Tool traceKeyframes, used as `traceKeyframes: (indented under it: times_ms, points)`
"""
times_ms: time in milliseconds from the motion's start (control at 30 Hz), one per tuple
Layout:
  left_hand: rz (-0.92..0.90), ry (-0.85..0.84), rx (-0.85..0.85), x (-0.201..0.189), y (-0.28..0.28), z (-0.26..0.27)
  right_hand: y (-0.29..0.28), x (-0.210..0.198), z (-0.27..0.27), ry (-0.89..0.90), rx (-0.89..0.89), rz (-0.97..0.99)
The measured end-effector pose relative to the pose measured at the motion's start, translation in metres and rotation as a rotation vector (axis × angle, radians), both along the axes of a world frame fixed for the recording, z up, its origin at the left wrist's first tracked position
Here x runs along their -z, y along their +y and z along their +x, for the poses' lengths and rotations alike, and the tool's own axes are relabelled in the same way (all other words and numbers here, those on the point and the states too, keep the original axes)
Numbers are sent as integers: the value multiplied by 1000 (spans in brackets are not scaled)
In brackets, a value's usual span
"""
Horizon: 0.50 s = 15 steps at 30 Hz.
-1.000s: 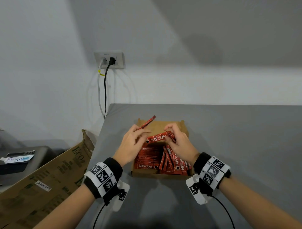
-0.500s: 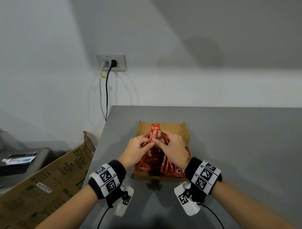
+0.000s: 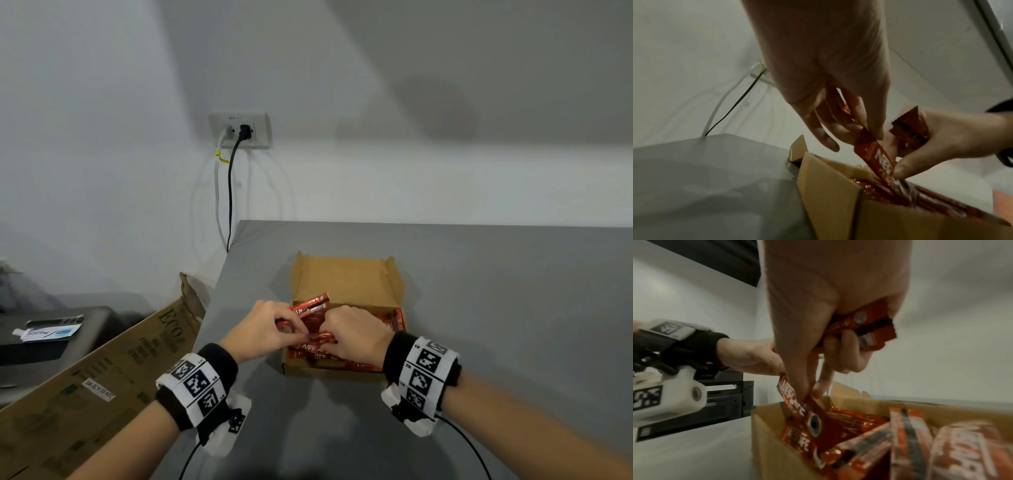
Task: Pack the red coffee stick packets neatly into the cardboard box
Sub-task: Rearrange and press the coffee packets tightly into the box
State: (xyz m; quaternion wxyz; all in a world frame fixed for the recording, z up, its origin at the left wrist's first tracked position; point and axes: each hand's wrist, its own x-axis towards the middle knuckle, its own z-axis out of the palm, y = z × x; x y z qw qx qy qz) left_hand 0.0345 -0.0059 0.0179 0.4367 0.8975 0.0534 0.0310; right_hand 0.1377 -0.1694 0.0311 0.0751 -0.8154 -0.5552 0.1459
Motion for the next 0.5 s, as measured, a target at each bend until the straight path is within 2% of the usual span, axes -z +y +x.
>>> traceKeyframes:
  times_ms: [133,267,500]
  points:
    - [73,116,61,1,4,-2,6,-2,-7,-12,-12,-71]
    - [186,147,98,2,2,1,12,0,-12,-77,-57,-152]
    - [541,144,123,13,-6,4,13,2,-11,-166,-78,-227]
